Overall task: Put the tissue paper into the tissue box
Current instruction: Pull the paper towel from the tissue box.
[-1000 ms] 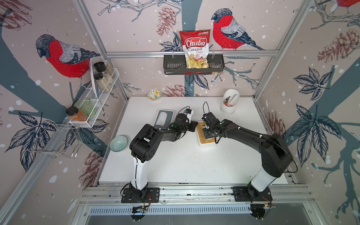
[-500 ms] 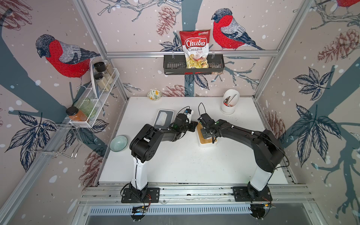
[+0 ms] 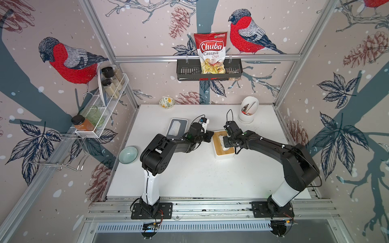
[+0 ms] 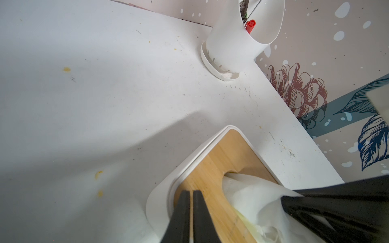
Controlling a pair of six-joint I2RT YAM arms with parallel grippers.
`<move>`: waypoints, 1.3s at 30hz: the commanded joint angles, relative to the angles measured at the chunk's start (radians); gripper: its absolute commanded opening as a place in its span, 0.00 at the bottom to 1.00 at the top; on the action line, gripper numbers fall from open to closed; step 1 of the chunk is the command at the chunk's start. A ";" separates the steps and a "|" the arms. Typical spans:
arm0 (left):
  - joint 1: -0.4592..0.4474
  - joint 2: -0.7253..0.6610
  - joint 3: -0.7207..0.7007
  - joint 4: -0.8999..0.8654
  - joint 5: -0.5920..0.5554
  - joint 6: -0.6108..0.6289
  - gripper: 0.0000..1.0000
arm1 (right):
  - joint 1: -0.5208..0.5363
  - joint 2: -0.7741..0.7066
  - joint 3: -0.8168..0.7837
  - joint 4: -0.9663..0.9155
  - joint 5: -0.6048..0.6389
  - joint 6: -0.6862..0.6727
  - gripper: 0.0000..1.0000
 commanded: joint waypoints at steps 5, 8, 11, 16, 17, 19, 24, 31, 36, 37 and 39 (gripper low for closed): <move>0.001 0.004 0.004 -0.024 -0.004 0.013 0.12 | -0.026 -0.039 -0.021 0.052 -0.104 0.013 0.37; -0.001 0.006 0.003 -0.025 -0.004 0.013 0.12 | -0.023 -0.073 -0.010 0.017 -0.094 0.005 0.50; 0.000 0.007 0.007 -0.024 -0.005 0.012 0.12 | 0.000 -0.119 0.007 -0.040 -0.024 -0.004 0.54; -0.001 0.012 0.012 -0.027 -0.002 0.010 0.12 | 0.097 -0.139 0.057 -0.142 0.154 -0.027 0.58; 0.000 0.012 0.012 -0.027 -0.001 0.010 0.12 | 0.118 -0.129 0.066 -0.155 0.186 -0.030 0.58; -0.001 0.011 0.009 -0.026 -0.003 0.010 0.12 | 0.163 -0.092 0.084 -0.180 0.253 -0.039 0.58; -0.001 0.006 0.002 -0.023 -0.006 0.008 0.12 | 0.207 0.000 0.112 -0.209 0.358 -0.041 0.58; 0.001 0.010 0.007 -0.026 -0.003 0.009 0.12 | 0.197 0.068 0.130 -0.178 0.345 -0.065 0.46; 0.000 0.010 0.006 -0.025 -0.004 0.008 0.12 | 0.169 0.099 0.133 -0.145 0.288 -0.082 0.42; 0.000 0.012 0.008 -0.026 -0.003 0.008 0.12 | 0.165 0.105 0.132 -0.139 0.283 -0.086 0.41; 0.000 0.012 0.007 -0.026 -0.003 0.008 0.12 | 0.157 0.115 0.135 -0.126 0.271 -0.090 0.38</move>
